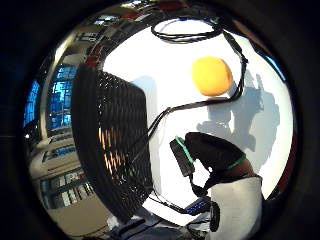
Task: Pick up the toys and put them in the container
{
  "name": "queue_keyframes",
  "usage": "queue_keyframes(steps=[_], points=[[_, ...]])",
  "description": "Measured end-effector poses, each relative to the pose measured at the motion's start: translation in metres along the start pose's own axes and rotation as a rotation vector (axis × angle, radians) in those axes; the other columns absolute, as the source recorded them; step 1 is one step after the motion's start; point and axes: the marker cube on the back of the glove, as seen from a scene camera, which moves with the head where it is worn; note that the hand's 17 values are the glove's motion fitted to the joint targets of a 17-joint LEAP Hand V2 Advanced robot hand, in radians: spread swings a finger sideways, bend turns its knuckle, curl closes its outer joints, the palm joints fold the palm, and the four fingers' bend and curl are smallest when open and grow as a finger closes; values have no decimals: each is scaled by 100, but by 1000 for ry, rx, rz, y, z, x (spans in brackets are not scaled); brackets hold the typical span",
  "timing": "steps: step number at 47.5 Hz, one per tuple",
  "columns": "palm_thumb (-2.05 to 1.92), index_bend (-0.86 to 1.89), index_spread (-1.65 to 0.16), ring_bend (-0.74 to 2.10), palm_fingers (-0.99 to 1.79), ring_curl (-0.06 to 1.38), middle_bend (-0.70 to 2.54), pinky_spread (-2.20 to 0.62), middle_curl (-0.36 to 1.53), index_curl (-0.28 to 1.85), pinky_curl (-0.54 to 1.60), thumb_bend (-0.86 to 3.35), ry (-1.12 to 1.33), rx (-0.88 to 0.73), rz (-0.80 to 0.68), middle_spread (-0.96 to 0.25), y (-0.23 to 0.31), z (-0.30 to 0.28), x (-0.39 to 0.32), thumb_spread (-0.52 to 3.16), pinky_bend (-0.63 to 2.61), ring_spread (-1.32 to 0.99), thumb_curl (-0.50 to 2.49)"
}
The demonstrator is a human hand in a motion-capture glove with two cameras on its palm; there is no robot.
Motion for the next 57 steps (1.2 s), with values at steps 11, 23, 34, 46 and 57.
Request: queue_keyframes(steps=[11, 23, 34, 46, 57], points=[[8, 18, -28, 20, -1, 38, 21, 7, 44, 34, 34, -1, 102, -42, -12, 6, -37, 10, 3, 137, 78, -3, 35], [8, 25, -29, 13, -7, 34, 16, 6, 41, 38, 33, -1, 125, -67, 6, 6, -44, 36, -2, 135, 73, -3, 33], [17, 73, -28, 7, -4, 24, 11, 6, 35, 52, 31, 5, 26, 39, 1, 6, -45, 43, -7, 141, 62, -2, 33], [39, 119, -20, 8, -6, 15, 18, 5, 33, 66, 29, 17, 100, 170, -38, 6, -40, 32, -11, 153, 54, -2, 37], [53, 133, -15, 14, -2, 12, 23, 5, 37, 68, 28, 26, 94, 279, -106, 2, -24, 8, -23, 158, 43, -5, 38]])
